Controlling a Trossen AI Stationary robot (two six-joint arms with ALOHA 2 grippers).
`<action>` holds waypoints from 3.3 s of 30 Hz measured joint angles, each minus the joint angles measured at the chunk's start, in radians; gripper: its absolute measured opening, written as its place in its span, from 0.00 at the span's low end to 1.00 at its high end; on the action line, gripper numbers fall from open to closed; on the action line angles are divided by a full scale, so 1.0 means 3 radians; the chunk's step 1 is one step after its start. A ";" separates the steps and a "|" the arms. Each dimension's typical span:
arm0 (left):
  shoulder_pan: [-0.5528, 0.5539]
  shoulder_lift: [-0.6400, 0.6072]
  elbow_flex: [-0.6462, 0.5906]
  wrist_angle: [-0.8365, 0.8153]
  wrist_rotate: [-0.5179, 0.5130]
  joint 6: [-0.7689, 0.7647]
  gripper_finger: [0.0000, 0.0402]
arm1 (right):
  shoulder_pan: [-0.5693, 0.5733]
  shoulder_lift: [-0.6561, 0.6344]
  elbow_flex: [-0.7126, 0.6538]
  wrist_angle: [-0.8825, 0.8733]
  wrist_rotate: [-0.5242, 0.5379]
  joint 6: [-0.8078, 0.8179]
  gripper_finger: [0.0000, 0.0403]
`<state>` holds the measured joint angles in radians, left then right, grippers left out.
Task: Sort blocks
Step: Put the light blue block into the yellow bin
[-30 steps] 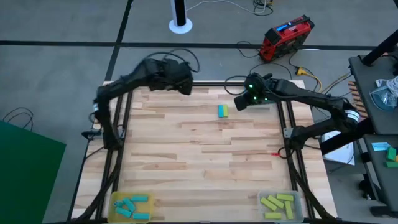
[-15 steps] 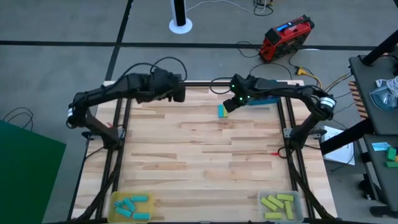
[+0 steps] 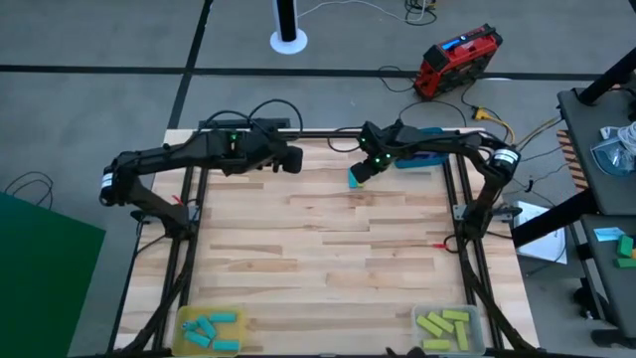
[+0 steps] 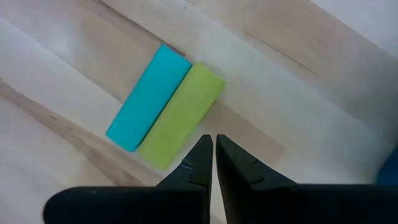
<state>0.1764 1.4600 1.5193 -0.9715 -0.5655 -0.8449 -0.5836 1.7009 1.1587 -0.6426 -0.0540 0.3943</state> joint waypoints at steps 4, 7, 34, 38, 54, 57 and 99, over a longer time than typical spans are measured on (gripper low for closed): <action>0.0000 0.0021 0.0007 -0.0007 0.0040 -0.0027 0.00 | -0.0028 0.0055 0.0000 0.0028 0.0000 -0.0008 0.03; 0.0000 0.0018 0.0009 -0.0009 0.0047 -0.0136 0.00 | -0.0046 0.0065 0.0000 0.0038 0.0000 -0.0008 0.03; 0.0000 0.0031 0.0009 -0.0001 0.0004 -0.0092 0.00 | 0.0085 0.0334 -0.0003 0.0638 -0.0314 0.0038 0.03; 0.0000 0.0031 0.0009 -0.0003 0.0003 -0.0092 0.00 | 0.0116 0.0421 0.0004 0.0671 -0.0317 -0.0004 0.03; -0.0001 0.0031 0.0009 -0.0014 -0.0005 -0.0092 0.00 | 0.0412 0.0318 -0.0006 0.0774 -0.0417 0.0222 0.03; -0.0001 0.0031 0.0009 -0.0014 -0.0005 -0.0092 0.00 | 0.0415 0.0325 -0.0006 0.0758 -0.0208 0.0280 0.03; 0.0000 0.0031 0.0009 -0.0006 0.0000 -0.0094 0.00 | 0.0789 0.0245 0.0274 0.0509 -0.0255 0.0005 0.03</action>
<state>0.1764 1.4693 1.5219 -0.9733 -0.5656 -0.8730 -0.3468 1.7745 1.2409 -0.4900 -0.1306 0.3958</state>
